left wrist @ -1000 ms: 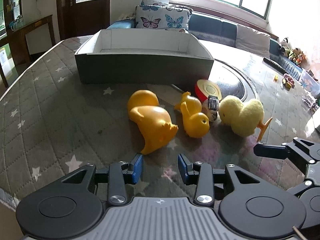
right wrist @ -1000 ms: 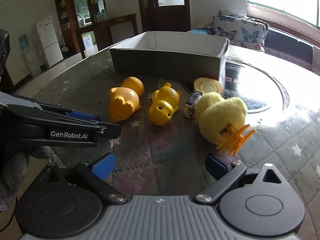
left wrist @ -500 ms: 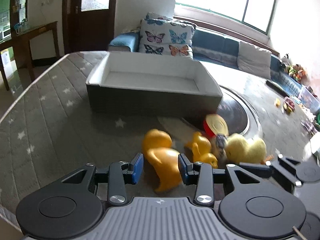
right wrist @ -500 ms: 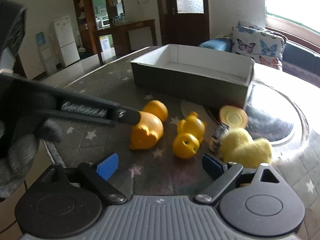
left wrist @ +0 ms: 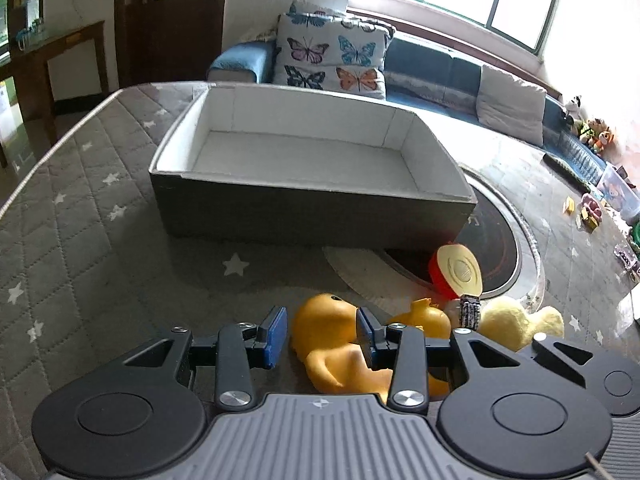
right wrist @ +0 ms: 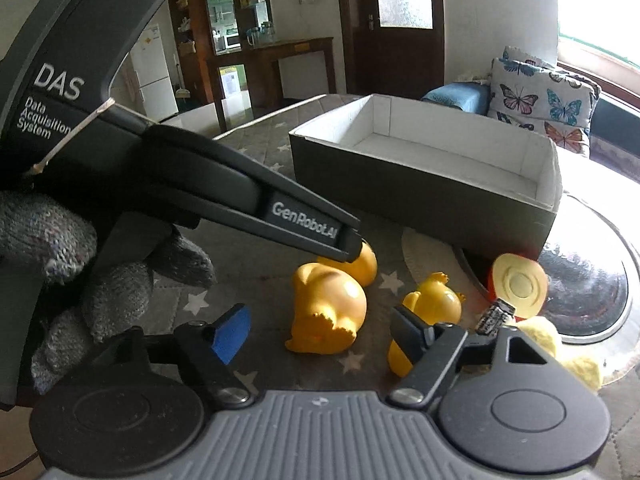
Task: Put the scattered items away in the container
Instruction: 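Close the left gripper around the large orange rubber duck, then lift the orange duck with the left gripper and release it inside the box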
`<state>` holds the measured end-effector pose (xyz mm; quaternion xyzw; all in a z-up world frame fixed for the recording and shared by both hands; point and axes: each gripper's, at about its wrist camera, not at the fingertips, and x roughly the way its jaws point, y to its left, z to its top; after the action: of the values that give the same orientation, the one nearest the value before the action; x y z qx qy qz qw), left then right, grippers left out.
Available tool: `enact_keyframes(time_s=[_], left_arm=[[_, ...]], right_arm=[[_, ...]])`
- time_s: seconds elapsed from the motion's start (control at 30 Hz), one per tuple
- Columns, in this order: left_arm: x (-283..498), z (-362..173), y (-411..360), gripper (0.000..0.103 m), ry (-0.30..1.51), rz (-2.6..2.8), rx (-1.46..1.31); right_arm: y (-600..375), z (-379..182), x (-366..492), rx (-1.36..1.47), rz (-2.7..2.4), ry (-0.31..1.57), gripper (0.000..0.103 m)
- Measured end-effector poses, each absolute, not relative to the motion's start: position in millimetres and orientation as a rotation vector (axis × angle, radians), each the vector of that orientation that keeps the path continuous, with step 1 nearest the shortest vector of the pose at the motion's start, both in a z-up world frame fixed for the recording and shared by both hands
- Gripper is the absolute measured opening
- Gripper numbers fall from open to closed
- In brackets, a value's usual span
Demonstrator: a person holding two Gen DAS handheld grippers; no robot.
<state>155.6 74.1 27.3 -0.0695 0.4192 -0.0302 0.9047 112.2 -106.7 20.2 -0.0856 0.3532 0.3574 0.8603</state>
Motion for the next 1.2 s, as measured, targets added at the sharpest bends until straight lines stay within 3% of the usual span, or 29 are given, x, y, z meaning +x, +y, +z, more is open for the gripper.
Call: enact_keyframes(time_s=[0.53, 1.2], left_arm=[[165.6, 15.9, 79.3, 0.044, 0.921, -0.097, -0.208], [169.5, 13.7, 84.0, 0.046, 0.953, -0.099, -0.256]], right_arm=[[-105.0, 4.6, 122.4, -0.157, 0.723, 0.785, 0.043], [-98.0, 0.7, 119.3, -0.197, 0.711, 0.754, 0.042]])
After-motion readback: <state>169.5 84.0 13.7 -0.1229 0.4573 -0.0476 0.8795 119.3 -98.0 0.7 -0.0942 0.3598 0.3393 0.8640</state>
